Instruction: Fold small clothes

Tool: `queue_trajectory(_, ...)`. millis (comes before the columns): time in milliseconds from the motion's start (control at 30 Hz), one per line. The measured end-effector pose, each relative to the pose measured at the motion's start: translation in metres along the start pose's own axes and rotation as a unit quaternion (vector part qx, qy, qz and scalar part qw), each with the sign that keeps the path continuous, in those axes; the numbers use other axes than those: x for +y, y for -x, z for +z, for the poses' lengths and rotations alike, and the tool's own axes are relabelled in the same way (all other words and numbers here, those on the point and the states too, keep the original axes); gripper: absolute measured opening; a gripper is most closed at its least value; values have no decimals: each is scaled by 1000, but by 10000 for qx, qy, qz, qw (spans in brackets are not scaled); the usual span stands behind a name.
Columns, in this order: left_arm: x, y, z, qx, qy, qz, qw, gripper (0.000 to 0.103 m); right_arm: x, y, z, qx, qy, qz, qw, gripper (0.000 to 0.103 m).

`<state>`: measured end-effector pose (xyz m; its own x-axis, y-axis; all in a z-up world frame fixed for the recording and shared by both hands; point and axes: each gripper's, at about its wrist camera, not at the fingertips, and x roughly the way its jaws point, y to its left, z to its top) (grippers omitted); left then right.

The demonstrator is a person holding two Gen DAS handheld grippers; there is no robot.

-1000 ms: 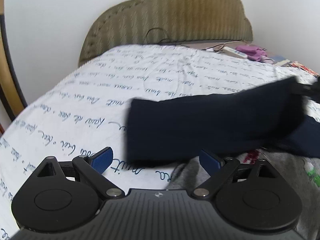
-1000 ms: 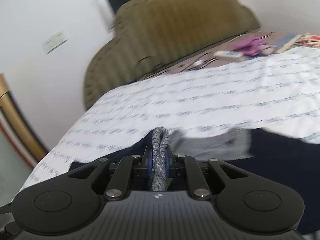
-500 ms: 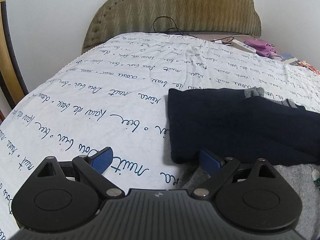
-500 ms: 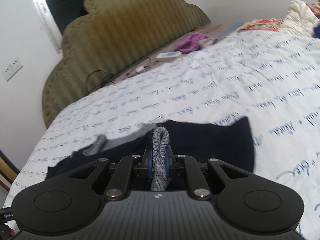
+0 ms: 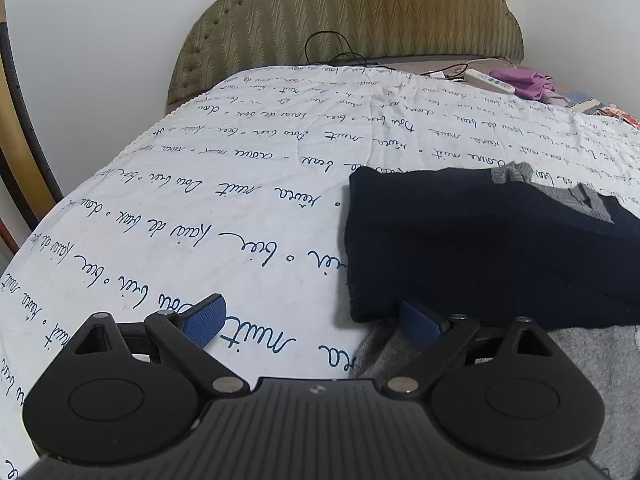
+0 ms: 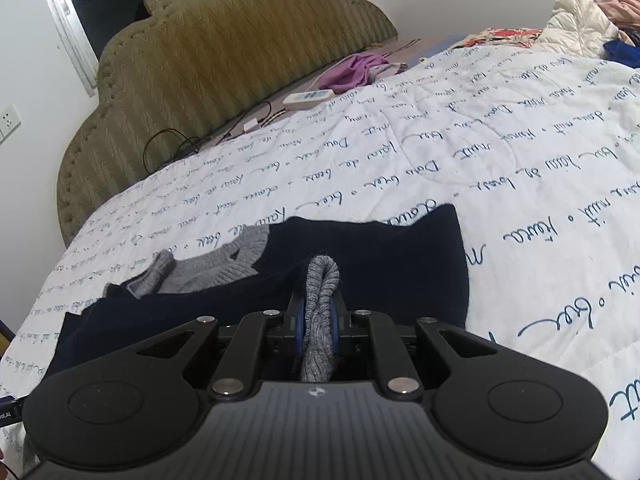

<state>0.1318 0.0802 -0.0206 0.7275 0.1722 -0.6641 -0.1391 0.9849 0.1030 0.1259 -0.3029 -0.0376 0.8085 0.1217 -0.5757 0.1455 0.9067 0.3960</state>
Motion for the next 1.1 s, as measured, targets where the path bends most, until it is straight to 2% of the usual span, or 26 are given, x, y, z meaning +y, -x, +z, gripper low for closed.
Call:
queue_trajectory(100,-2,0,-1,-8,-52,48,10000,94,2,-2,-1,102,122,-154,9998,15)
queue_trajectory(167,-3,0,-1,-6,-75,54,10000,94,8,3,-2,22,337,-391,9987,23)
queue_trajectory(267,-5,1,-3,-12,-113,65,9999,94,24,18,-6,-331,822,-734,9934,36)
queue_trajectory(300,-5,1,-3,-10,-119,69,9999,94,31,23,-9,-470,1022,-802,9904,44)
queue_trajectory(333,-5,1,-3,-6,-118,69,9999,94,36,25,-11,-547,1171,-811,9883,53)
queue_trajectory(400,-5,0,-3,5,-110,64,9999,94,45,25,-18,-503,1465,-753,9851,60)
queue_trajectory(467,-5,0,-3,13,-122,67,9999,94,46,12,-21,-172,1618,-778,9836,61)
queue_trajectory(533,-5,1,-4,16,-130,72,9999,95,40,-1,-23,134,1558,-1006,9826,61)
queue_trajectory(667,-2,3,-5,14,-95,47,9999,95,36,12,-27,-64,1304,-925,9871,63)
queue_trajectory(733,-2,3,-5,27,-68,34,10000,94,38,14,-31,-72,1417,-861,9861,80)
queue_trajectory(867,-2,14,-7,-25,5,-86,10000,94,40,15,-39,52,1459,-1046,9837,81)
queue_trajectory(967,-5,26,-11,-100,-1,-259,9996,95,46,29,-46,-46,1414,-880,9860,82)
queue_trajectory(1100,-17,32,-18,-87,-193,-443,9988,95,56,35,-58,53,1568,-816,9842,87)
